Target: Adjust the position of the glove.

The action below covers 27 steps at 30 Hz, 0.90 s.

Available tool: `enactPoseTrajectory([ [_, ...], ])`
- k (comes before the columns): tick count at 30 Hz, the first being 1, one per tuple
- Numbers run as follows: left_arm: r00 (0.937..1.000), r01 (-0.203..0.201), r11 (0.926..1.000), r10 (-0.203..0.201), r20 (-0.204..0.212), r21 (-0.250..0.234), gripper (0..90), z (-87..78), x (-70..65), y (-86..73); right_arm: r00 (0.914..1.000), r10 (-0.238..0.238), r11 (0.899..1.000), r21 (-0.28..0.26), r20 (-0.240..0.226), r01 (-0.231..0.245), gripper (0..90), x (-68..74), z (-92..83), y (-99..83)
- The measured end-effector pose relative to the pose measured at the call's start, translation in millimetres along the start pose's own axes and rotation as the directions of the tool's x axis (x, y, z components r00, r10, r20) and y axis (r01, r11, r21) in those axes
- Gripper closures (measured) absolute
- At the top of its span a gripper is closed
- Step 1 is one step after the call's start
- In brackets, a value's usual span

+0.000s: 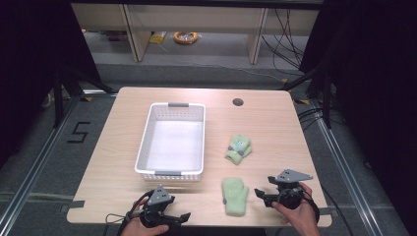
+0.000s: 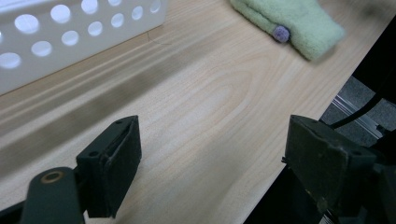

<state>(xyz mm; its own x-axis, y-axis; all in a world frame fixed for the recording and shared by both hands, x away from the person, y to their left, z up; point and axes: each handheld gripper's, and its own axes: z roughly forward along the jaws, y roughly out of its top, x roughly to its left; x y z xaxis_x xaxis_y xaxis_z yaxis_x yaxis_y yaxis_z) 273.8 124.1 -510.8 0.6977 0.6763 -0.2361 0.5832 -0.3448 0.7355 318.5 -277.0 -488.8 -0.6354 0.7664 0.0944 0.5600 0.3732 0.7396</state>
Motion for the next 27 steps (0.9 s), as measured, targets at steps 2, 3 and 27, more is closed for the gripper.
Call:
enactPoseTrajectory([
  [2, 0.9999, -0.014, 0.9998, 0.014, 0.007, 0.014, 18.4, -0.7, 1.2, 0.1, 0.9999, -0.007, 1.000, 0.000, 0.016, 0.007, 28.4, 1.2, -0.2, 0.1],
  [3, 0.9999, -0.011, 0.9999, 0.011, 0.006, 0.011, 18.4, -0.3, 0.7, -0.1, 1.0000, -0.008, 1.000, 0.005, 0.001, 0.008, 28.4, 2.0, 0.2, 0.3],
  [27, 0.9956, -0.094, 0.9947, 0.094, 0.005, -0.044, 20.1, 8.4, -21.1, 3.4, 0.9902, -0.110, 0.993, -0.044, -0.086, 0.106, 38.0, 19.1, 1.8, 14.3],
])
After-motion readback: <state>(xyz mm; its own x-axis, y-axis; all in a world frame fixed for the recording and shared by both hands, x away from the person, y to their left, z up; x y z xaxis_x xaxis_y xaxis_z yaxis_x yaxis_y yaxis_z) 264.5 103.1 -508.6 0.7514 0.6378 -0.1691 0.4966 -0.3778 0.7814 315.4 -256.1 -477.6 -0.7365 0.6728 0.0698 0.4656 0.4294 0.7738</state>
